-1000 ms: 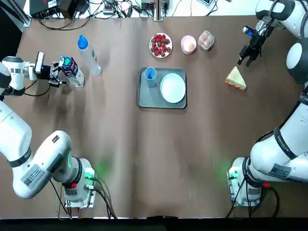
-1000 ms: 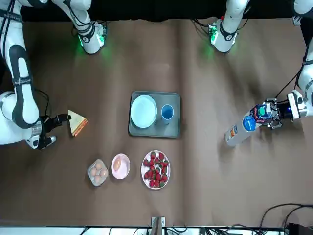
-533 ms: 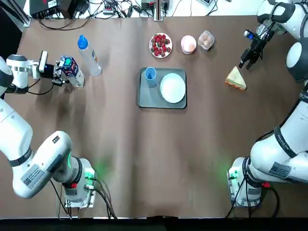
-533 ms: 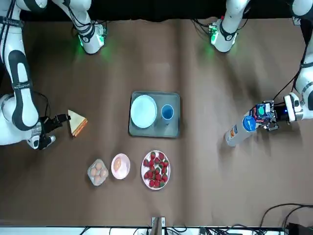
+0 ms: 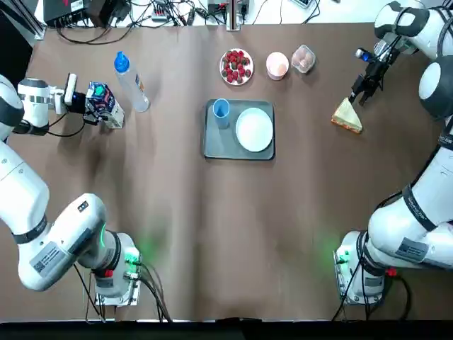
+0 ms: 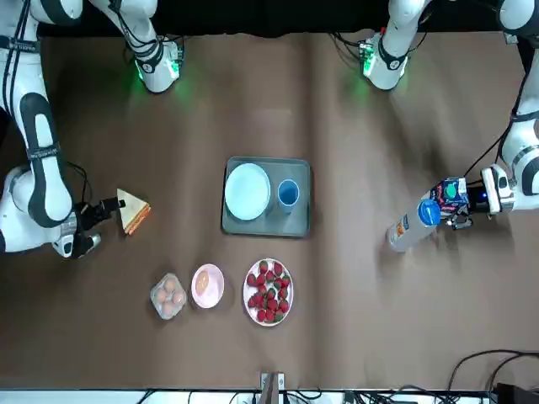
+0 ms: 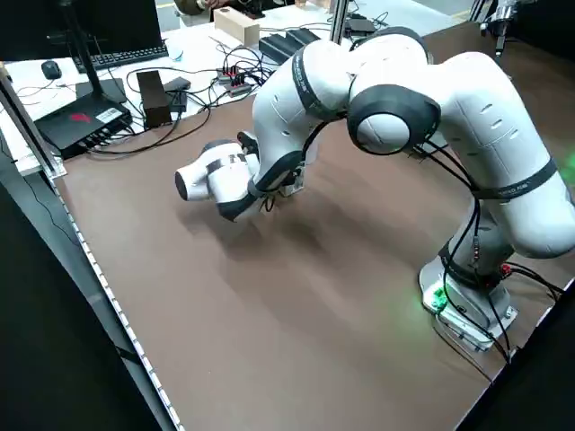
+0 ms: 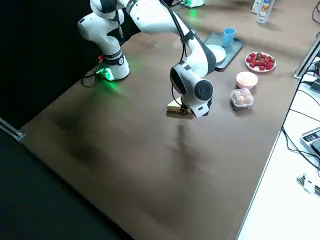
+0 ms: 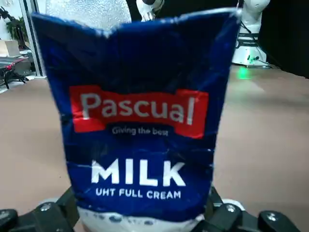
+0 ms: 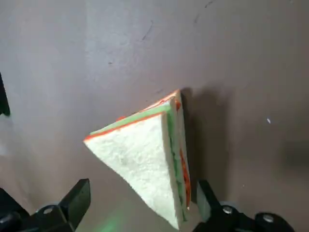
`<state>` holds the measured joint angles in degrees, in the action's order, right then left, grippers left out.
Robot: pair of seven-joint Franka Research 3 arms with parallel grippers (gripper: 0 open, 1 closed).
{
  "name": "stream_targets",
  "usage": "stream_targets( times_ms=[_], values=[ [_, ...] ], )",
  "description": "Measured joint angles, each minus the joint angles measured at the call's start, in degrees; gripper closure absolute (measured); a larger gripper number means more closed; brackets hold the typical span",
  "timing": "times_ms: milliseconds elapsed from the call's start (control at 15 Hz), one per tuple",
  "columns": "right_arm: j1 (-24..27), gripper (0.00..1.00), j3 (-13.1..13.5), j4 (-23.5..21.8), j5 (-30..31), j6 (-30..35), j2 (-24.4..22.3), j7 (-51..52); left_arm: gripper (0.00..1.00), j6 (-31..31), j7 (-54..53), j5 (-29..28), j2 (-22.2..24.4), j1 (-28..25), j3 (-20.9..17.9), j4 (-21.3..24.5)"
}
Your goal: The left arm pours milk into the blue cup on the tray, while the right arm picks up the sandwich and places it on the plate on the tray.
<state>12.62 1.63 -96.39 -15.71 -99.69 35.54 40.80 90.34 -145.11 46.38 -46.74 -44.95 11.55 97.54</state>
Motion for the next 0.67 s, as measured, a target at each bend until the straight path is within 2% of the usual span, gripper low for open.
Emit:
stream_targets(
  times_ms=[333, 400, 667],
  values=[
    [0.0, 0.06, -0.1, 0.0, 0.0, -0.9, 2.0, 0.1, 0.00, 0.7, -1.5, 2.1, 0.0, 0.3, 0.2, 1.6],
    [-0.1, 0.06, -0.1, 0.0, 0.0, -1.0, 2.4, 0.1, 0.04, 0.9, -1.5, 2.2, 0.0, 0.4, 0.2, 1.7],
    [-0.1, 0.08, -0.2, 0.0, 0.0, -1.0, 3.3, 0.1, 0.43, 1.4, -1.5, 2.2, 0.0, 0.6, 0.2, 1.6]
  ],
)
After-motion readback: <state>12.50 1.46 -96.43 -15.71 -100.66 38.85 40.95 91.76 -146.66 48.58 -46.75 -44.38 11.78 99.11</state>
